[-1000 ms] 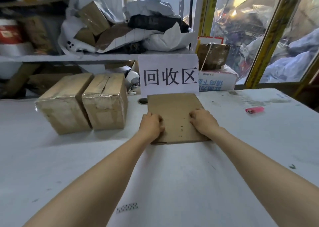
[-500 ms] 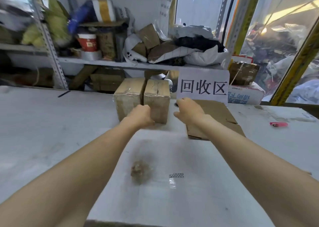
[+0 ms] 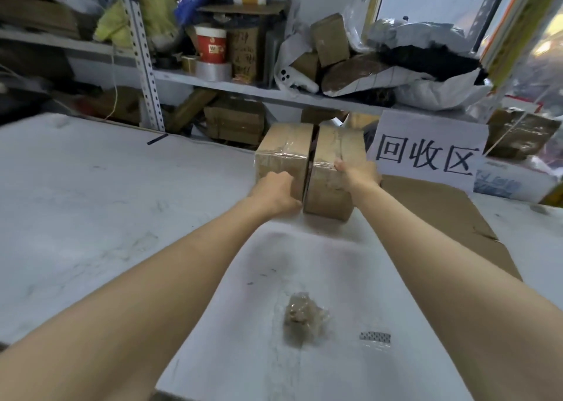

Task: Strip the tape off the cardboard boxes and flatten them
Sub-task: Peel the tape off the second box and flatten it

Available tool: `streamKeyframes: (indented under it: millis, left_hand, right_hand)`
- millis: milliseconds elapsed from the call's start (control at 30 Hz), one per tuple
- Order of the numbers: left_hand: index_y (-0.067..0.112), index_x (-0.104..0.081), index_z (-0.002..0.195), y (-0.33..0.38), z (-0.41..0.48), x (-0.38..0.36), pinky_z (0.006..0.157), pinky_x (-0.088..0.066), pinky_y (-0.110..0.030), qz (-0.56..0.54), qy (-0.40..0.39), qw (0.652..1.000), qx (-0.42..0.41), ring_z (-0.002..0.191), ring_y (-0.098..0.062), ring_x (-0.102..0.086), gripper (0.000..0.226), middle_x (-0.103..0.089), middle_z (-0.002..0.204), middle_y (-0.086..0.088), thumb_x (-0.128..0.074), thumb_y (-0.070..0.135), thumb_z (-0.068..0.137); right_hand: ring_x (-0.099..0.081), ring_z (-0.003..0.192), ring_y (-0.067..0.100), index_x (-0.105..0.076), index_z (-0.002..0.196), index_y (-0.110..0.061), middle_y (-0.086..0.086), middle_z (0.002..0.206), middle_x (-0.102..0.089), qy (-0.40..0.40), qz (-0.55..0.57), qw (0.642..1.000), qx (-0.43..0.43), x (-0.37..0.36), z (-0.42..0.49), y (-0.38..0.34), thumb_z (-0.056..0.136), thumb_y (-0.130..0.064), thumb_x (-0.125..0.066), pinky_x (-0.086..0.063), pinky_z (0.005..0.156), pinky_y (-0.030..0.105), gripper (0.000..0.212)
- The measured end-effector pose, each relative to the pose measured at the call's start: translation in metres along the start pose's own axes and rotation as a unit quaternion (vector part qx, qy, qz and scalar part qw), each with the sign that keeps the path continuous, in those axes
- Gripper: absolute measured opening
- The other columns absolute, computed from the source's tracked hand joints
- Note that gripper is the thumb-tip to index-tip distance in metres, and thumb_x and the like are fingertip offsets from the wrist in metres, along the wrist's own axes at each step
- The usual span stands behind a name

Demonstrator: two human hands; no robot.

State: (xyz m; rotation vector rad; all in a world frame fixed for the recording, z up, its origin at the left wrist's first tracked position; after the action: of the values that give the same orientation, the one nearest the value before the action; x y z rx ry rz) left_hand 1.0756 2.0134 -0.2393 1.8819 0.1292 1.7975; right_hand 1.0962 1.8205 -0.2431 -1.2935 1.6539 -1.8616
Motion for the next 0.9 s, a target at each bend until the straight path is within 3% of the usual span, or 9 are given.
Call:
streamKeyframes:
  millis: [167,300,400,467,533,567,667,767,900]
  left_hand:
    - [0.010,-0.065,0.121,0.006,-0.033,0.014,0.095,-0.051,-0.037,-0.114,0.030,0.993,0.000,0.111,-0.026,-0.061,0.038,-0.067,0.121,-0.009,-0.067,0.032,0.090]
    - [0.013,-0.048,0.141,0.030,-0.076,0.035,0.094,-0.047,-0.030,-0.306,0.041,0.951,-0.018,0.117,-0.018,-0.055,0.063,-0.055,0.138,-0.006,-0.064,0.047,0.090]
    - [0.024,-0.025,0.147,0.047,-0.110,0.051,0.067,-0.053,-0.016,-0.501,0.015,0.863,-0.066,0.100,-0.006,-0.061,0.077,-0.053,0.128,0.005,-0.069,0.039,0.086]
    - [0.036,-0.003,0.151,0.044,-0.131,0.060,0.051,-0.052,-0.014,-0.547,0.000,0.836,-0.047,0.097,-0.007,-0.057,0.107,-0.048,0.126,0.008,-0.077,0.045,0.074]
    - [0.041,0.007,0.151,0.034,-0.151,0.070,0.058,-0.055,-0.021,-0.534,0.003,0.845,-0.027,0.107,-0.013,-0.054,0.130,-0.039,0.141,0.004,-0.083,0.051,0.059]
    - [0.041,0.007,0.152,0.026,-0.159,0.075,0.074,-0.057,-0.031,-0.508,0.022,0.860,-0.025,0.118,-0.017,-0.050,0.137,-0.035,0.146,0.003,-0.088,0.051,0.054]
    - [0.047,0.004,0.152,0.001,-0.185,0.079,0.111,-0.036,-0.054,-0.396,0.069,0.915,-0.020,0.136,-0.029,-0.034,0.139,-0.030,0.146,-0.006,-0.087,0.052,0.046]
    - [0.052,0.007,0.148,-0.019,-0.211,0.069,0.110,-0.037,-0.053,-0.317,0.096,0.943,-0.018,0.130,-0.030,-0.032,0.143,-0.029,0.131,0.000,-0.086,0.053,0.040]
    - [0.042,0.013,0.152,-0.039,-0.231,0.074,0.113,-0.029,-0.044,-0.333,0.148,0.931,-0.027,0.135,-0.018,-0.022,0.153,-0.021,0.131,0.011,-0.085,0.056,0.035]
  right_hand:
    - [-0.056,0.105,0.028,-0.047,0.124,-0.006,0.011,0.122,-0.058,0.062,0.085,0.994,0.008,0.046,-0.066,0.024,0.082,-0.036,-0.070,-0.041,0.079,0.032,0.056]
    - [-0.062,0.088,0.015,-0.053,0.117,-0.015,0.000,0.107,-0.065,0.014,0.177,0.977,0.122,0.083,-0.142,0.027,0.080,-0.033,-0.074,-0.049,0.071,0.027,0.046]
    - [-0.069,0.088,0.020,-0.056,0.115,-0.016,0.002,0.099,-0.071,-0.102,0.266,0.947,0.150,0.099,-0.181,0.017,0.071,-0.017,-0.082,-0.053,0.071,0.031,0.051]
    - [-0.070,0.090,0.022,-0.054,0.119,-0.012,0.009,0.105,-0.070,-0.171,0.272,0.936,0.145,0.101,-0.201,0.009,0.061,-0.010,-0.085,-0.054,0.072,0.031,0.065]
    - [-0.070,0.091,0.017,-0.049,0.126,-0.011,0.011,0.110,-0.067,-0.212,0.218,0.939,0.160,0.100,-0.217,0.001,0.060,0.001,-0.084,-0.056,0.075,0.029,0.076]
    - [-0.069,0.092,0.016,-0.047,0.129,-0.013,0.010,0.110,-0.067,-0.228,0.187,0.940,0.171,0.097,-0.225,-0.003,0.061,0.004,-0.083,-0.056,0.075,0.030,0.080]
    - [-0.066,0.103,0.020,-0.047,0.132,-0.021,0.007,0.114,-0.067,-0.265,0.191,0.925,0.193,0.087,-0.247,-0.019,0.067,-0.016,-0.084,-0.055,0.082,0.033,0.075]
    - [-0.066,0.104,0.022,-0.054,0.123,-0.021,0.005,0.113,-0.068,-0.267,0.237,0.914,0.191,0.075,-0.266,-0.031,0.065,-0.034,-0.080,-0.056,0.080,0.034,0.066]
    - [-0.066,0.098,0.017,-0.052,0.118,-0.013,0.004,0.106,-0.068,-0.301,0.245,0.896,0.218,0.053,-0.284,-0.028,0.067,-0.008,-0.079,-0.055,0.072,0.031,0.058]
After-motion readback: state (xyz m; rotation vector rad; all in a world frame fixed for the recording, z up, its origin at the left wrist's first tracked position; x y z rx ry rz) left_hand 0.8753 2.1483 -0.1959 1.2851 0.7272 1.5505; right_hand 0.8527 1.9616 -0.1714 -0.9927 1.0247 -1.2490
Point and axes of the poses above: each hand's wrist, its own z-axis towards the middle knuckle, its own x-axis out of the back of the hand, y = z × x, the point moved 6 cm from there along z, towards the middle knuckle
